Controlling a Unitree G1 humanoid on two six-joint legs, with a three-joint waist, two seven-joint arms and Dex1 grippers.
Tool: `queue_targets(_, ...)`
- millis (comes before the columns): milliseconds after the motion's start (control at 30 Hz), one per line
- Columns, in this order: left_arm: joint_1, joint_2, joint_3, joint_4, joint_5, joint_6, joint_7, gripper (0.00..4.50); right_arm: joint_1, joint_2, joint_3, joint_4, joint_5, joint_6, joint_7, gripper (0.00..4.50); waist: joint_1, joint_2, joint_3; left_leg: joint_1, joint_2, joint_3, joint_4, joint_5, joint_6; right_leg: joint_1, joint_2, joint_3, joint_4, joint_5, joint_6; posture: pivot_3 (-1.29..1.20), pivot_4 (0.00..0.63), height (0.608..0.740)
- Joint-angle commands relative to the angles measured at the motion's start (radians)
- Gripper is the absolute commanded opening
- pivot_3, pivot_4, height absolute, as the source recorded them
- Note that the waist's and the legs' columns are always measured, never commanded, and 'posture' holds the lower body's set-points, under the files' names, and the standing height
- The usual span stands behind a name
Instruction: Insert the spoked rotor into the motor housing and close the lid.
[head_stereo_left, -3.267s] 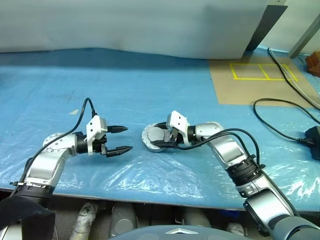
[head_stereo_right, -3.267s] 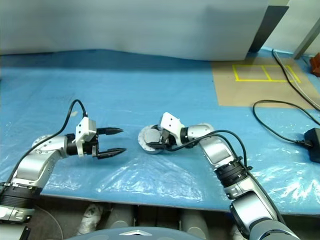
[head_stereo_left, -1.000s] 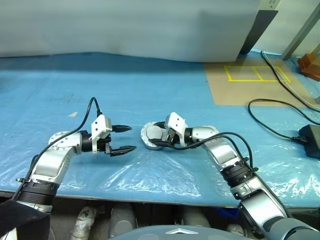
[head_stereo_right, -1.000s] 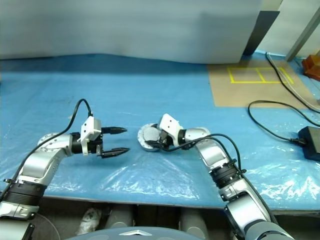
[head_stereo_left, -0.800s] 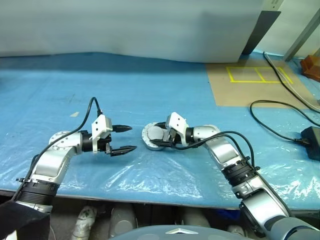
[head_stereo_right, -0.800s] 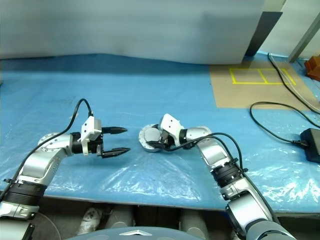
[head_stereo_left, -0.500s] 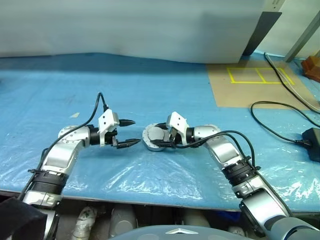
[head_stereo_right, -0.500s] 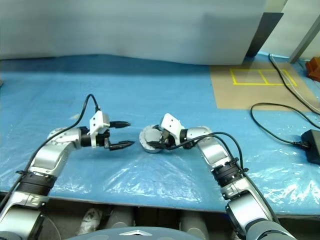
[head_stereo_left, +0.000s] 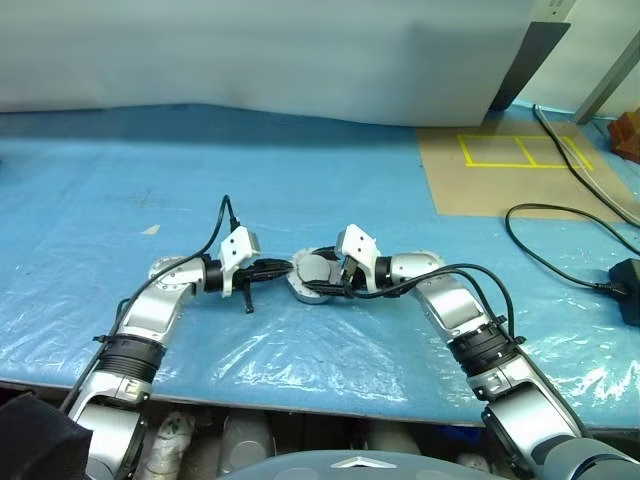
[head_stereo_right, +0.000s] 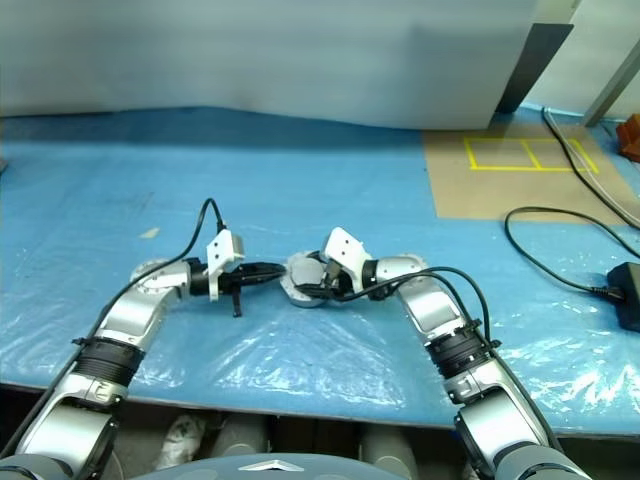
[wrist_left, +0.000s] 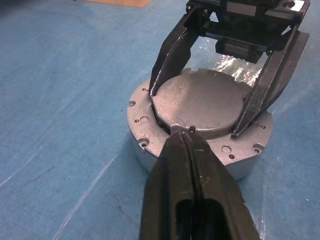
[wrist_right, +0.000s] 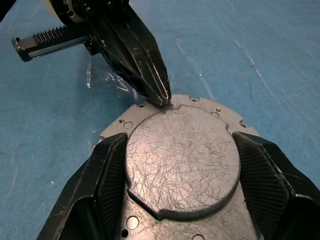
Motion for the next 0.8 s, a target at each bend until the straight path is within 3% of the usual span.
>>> queue_targets(33,-0.018,-0.015,-0.011,0.005,0.017,-0.029,0.012,0.01,0.072,-0.045,0.031,0.104,-0.058,0.093,-0.023,2.96,0.004,0.0,0.0,0.0,0.0,0.0,0.0,0.0,0.0,0.0,0.0,0.0,0.0,0.0,0.0,0.0,0.15,0.74)
queue_targets(367,0.008,-0.019,-0.072,0.046,0.09,-0.099,0.005,0.01,0.082,-0.05,0.023,0.081,-0.052,0.075,-0.017,2.96,0.012,0.0,-0.002,0.003,0.0,0.0,-0.003,0.0,0.0,0.002,-0.003,0.001,-0.001,-0.003,0.006,0.0,0.15,0.74)
queue_targets(500,0.012,-0.017,-0.079,0.053,0.1,-0.116,0.002,0.0,0.08,-0.051,0.015,0.047,-0.04,0.051,-0.012,4.33,0.012,-0.001,-0.003,0.003,-0.001,0.0,-0.005,0.0,0.0,0.002,-0.004,0.001,-0.002,-0.004,0.007,0.0,0.15,0.74)
queue_targets(533,0.012,-0.017,-0.078,0.053,0.099,-0.116,0.001,0.0,0.08,-0.051,0.011,0.031,-0.033,0.052,-0.012,4.44,0.013,0.0,-0.003,0.003,-0.001,0.0,-0.005,0.0,0.0,0.002,-0.004,0.001,-0.002,-0.004,0.007,0.0,0.15,0.74)
queue_targets(667,0.005,-0.018,-0.075,0.056,0.095,-0.111,-0.007,0.0,0.058,-0.071,0.001,-0.002,-0.044,0.009,-0.007,4.44,0.015,0.0,-0.003,-0.001,-0.002,0.0,-0.006,0.0,0.0,0.0,-0.004,0.0,-0.003,-0.002,0.003,0.0,0.15,0.74)
queue_targets(800,0.001,-0.022,-0.075,0.061,0.096,-0.11,-0.012,0.0,0.033,-0.082,-0.078,-0.111,0.051,0.06,0.014,4.44,0.02,0.0,-0.003,-0.005,-0.002,0.0,-0.006,0.0,0.0,-0.004,-0.005,0.0,-0.003,-0.002,0.003,0.0,0.15,0.74)
